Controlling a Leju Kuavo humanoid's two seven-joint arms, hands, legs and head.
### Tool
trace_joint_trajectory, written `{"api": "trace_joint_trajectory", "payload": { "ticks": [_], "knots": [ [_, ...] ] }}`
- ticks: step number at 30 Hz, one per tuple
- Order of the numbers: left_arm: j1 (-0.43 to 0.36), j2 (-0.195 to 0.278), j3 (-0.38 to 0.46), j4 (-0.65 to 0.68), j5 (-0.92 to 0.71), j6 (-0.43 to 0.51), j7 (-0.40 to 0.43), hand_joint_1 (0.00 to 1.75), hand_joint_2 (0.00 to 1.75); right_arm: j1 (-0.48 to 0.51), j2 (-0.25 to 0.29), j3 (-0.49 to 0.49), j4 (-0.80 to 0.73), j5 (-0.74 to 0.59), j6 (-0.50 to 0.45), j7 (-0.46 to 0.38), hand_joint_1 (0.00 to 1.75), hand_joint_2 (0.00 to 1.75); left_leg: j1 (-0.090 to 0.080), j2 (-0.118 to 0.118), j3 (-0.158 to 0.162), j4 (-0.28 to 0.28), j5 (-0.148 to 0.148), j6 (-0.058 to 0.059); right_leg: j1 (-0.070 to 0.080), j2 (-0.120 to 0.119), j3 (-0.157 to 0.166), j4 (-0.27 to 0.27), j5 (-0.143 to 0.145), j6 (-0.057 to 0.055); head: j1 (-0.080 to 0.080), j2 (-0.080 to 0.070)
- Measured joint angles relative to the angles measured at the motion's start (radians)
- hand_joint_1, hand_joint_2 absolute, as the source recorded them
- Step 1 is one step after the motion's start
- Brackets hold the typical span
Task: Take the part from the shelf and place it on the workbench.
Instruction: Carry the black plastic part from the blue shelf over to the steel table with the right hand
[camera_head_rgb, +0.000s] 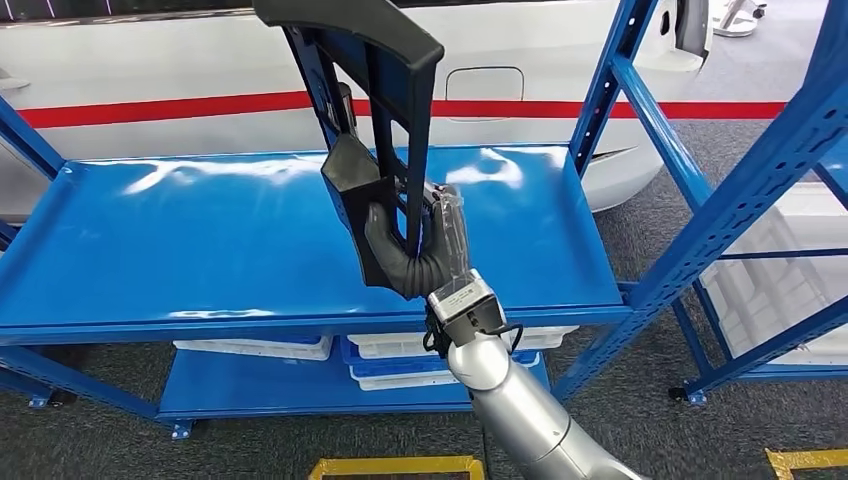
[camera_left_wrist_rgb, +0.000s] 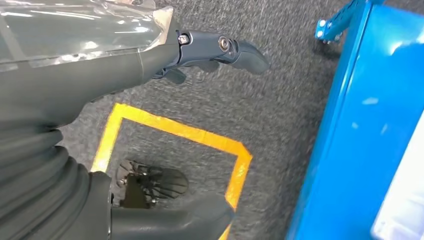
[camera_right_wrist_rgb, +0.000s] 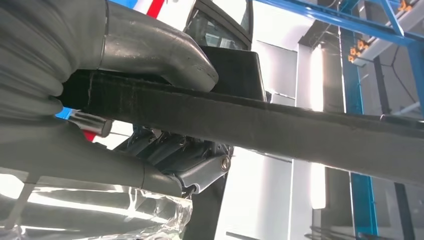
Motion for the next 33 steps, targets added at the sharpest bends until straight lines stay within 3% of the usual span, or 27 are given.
{"api": "trace_joint_trajectory", "payload": {
  "ticks": [2,3,4,5,6,8,9,10,13,14,16,18,19,20,21,22,24,25,27,28,30,32,33],
  "knots": [
    [-0.001,0.001,0.000,0.000,0.000,0.000,0.001,0.00,1.75,0.000,0.001,0.000,0.000,0.000,0.000,0.000,1.75,1.75,0.002,0.001,-0.045,0.140,-0.095,-0.011,0.003,-0.003,-0.018,0.001,0.013,-0.009,-0.001,0.000],
    [-0.001,0.001,0.000,0.000,0.000,-0.001,0.001,0.00,1.75,0.001,0.001,0.000,0.000,0.000,0.000,0.000,1.75,1.75,0.002,0.001,-0.058,0.197,-0.118,-0.013,0.005,-0.004,-0.026,0.001,0.020,-0.009,-0.002,0.000],
    [-0.001,0.002,0.000,0.000,0.000,-0.001,0.001,0.00,1.75,0.001,0.001,0.000,0.000,0.000,-0.001,0.001,1.75,1.75,0.003,0.001,-0.057,0.227,-0.124,-0.015,0.006,-0.004,-0.034,0.002,0.026,-0.007,-0.002,0.000],
    [-0.001,0.002,0.000,0.000,0.000,-0.001,0.002,0.00,1.75,0.001,0.001,0.000,0.000,0.001,-0.002,0.001,1.75,1.75,0.004,0.001,-0.036,0.214,-0.108,-0.014,0.007,-0.004,-0.042,0.003,0.032,-0.006,-0.002,0.000],
    [-0.002,0.002,0.000,0.000,-0.001,-0.001,0.002,0.00,1.75,0.002,0.001,0.000,0.000,0.003,-0.004,0.002,1.75,1.75,0.005,0.001,0.006,0.163,-0.081,-0.013,0.008,-0.004,-0.047,0.003,0.037,-0.003,-0.002,0.000],
    [-0.007,0.002,0.000,0.000,-0.004,-0.002,0.005,0.00,1.75,0.002,0.001,0.000,-0.003,0.010,-0.009,0.005,1.75,1.75,0.005,0.000,0.113,0.008,-0.043,-0.006,0.010,-0.004,-0.054,0.004,0.046,0.005,-0.001,0.000],
    [-0.009,0.002,0.000,0.000,-0.005,-0.002,0.006,0.00,1.75,0.003,0.001,-0.001,-0.006,0.015,-0.012,0.008,1.75,1.75,0.002,-0.002,0.149,-0.049,-0.038,0.000,0.012,-0.005,-0.056,0.004,0.052,0.011,-0.001,0.000],
    [-0.011,0.002,0.000,0.000,-0.006,-0.003,0.006,0.00,1.75,0.005,0.000,-0.001,-0.010,0.021,-0.015,0.011,1.75,1.75,-0.001,-0.003,0.168,-0.082,-0.039,0.005,0.013,-0.005,-0.057,0.003,0.057,0.019,0.000,0.000],
    [-0.012,0.002,0.000,0.000,-0.002,-0.002,0.008,0.00,1.75,0.016,-0.002,-0.002,-0.020,0.031,-0.017,0.018,1.75,1.75,-0.005,0.000,0.161,-0.096,-0.023,0.027,0.015,-0.005,-0.064,0.003,0.069,0.040,0.001,0.000],
    [-0.013,0.002,0.000,0.000,0.000,-0.002,0.008,0.00,1.75,0.019,-0.003,-0.003,-0.022,0.031,-0.017,0.019,1.75,1.75,-0.004,0.002,0.155,-0.102,-0.011,0.037,0.017,-0.005,-0.075,0.018,0.054,0.040,0.003,0.000],
    [-0.015,0.000,0.001,0.000,0.005,-0.004,0.007,0.00,1.75,0.025,-0.007,-0.006,-0.025,0.032,-0.017,0.018,1.75,1.75,-0.003,0.006,0.135,-0.109,0.012,0.053,0.019,-0.005,-0.112,0.103,-0.017,0.028,0.005,0.000],
    [-0.015,-0.001,0.002,0.000,0.011,-0.006,0.006,0.00,1.75,0.033,-0.009,-0.008,-0.027,0.035,-0.015,0.016,1.75,1.75,-0.007,0.007,0.108,-0.109,0.032,0.058,0.019,-0.005,-0.148,0.233,-0.090,0.019,0.006,0.000],
    [-0.015,-0.001,0.003,0.000,0.014,-0.006,0.006,0.00,1.75,0.039,-0.010,-0.010,-0.027,0.037,-0.014,0.015,1.75,1.75,-0.009,0.007,0.094,-0.107,0.041,0.059,0.019,-0.005,-0.150,0.274,-0.101,0.023,0.006,0.000],
    [-0.015,-0.001,0.004,0.000,0.015,-0.006,0.006,0.00,1.75,0.044,-0.011,-0.012,-0.027,0.041,-0.013,0.013,1.75,1.75,-0.010,0.007,0.080,-0.104,0.050,0.058,0.019,-0.005,-0.137,0.285,-0.095,0.031,0.006,0.000],
    [-0.015,-0.001,0.004,0.000,0.015,-0.007,0.006,0.00,1.75,0.049,-0.011,-0.014,-0.027,0.044,-0.012,0.010,1.75,1.75,-0.011,0.007,0.068,-0.101,0.058,0.057,0.019,-0.005,-0.108,0.260,-0.076,0.039,0.006,0.000],
    [-0.015,-0.002,0.005,0.000,0.015,-0.006,0.006,0.00,1.75,0.052,-0.011,-0.015,-0.029,0.046,-0.012,0.006,1.75,1.75,-0.012,0.007,0.055,-0.096,0.065,0.054,0.020,-0.005,-0.060,0.200,-0.055,0.044,0.006,0.000],
    [-0.015,-0.002,0.006,0.000,0.015,-0.005,0.004,0.00,1.75,0.056,-0.011,-0.017,-0.034,0.049,-0.011,-0.002,1.75,1.75,-0.013,0.006,0.037,-0.089,0.079,0.046,0.024,-0.005,0.033,0.058,-0.048,0.036,0.005,0.000],
    [-0.015,-0.003,0.006,0.000,0.015,-0.004,0.004,0.00,1.75,0.059,-0.011,-0.019,-0.038,0.050,-0.010,-0.006,1.75,1.75,-0.014,0.006,0.031,-0.086,0.086,0.040,0.027,-0.005,0.061,0.007,-0.052,0.029,0.005,0.000],
    [-0.014,-0.003,0.008,0.000,0.015,-0.002,0.002,0.00,1.75,0.065,-0.011,-0.024,-0.044,0.050,-0.010,-0.012,1.75,1.75,-0.013,0.006,0.027,-0.087,0.101,0.028,0.033,-0.004,0.065,-0.019,-0.054,0.018,0.005,0.000],
    [-0.014,-0.003,0.009,0.000,0.015,-0.002,0.001,0.00,1.75,0.067,-0.011,-0.027,-0.046,0.051,-0.010,-0.015,1.75,1.75,-0.011,0.004,0.024,-0.085,0.101,0.022,0.028,-0.006,0.060,-0.020,-0.046,0.011,0.006,0.000],
    [-0.013,-0.002,0.012,0.000,0.014,-0.001,0.000,0.00,1.75,0.071,-0.010,-0.030,-0.050,0.052,-0.008,-0.018,1.75,1.75,-0.007,0.002,0.005,-0.049,0.053,0.010,0.019,-0.009,0.047,-0.023,-0.024,-0.008,0.004,0.000],
    [-0.012,-0.002,0.014,0.000,0.013,0.001,0.000,0.00,1.75,0.076,-0.010,-0.032,-0.055,0.054,-0.006,-0.019,1.75,1.75,-0.001,0.001,-0.029,0.061,-0.049,-0.003,0.017,-0.010,0.024,-0.024,0.001,-0.020,0.002,0.000],
    [-0.012,-0.002,0.014,0.000,0.012,0.001,0.000,0.00,1.75,0.079,-0.010,-0.033,-0.057,0.056,-0.006,-0.019,1.75,1.75,0.001,0.001,-0.045,0.129,-0.088,-0.009,0.018,-0.010,0.010,-0.023,0.012,-0.021,0.002,0.000]
  ]
}}
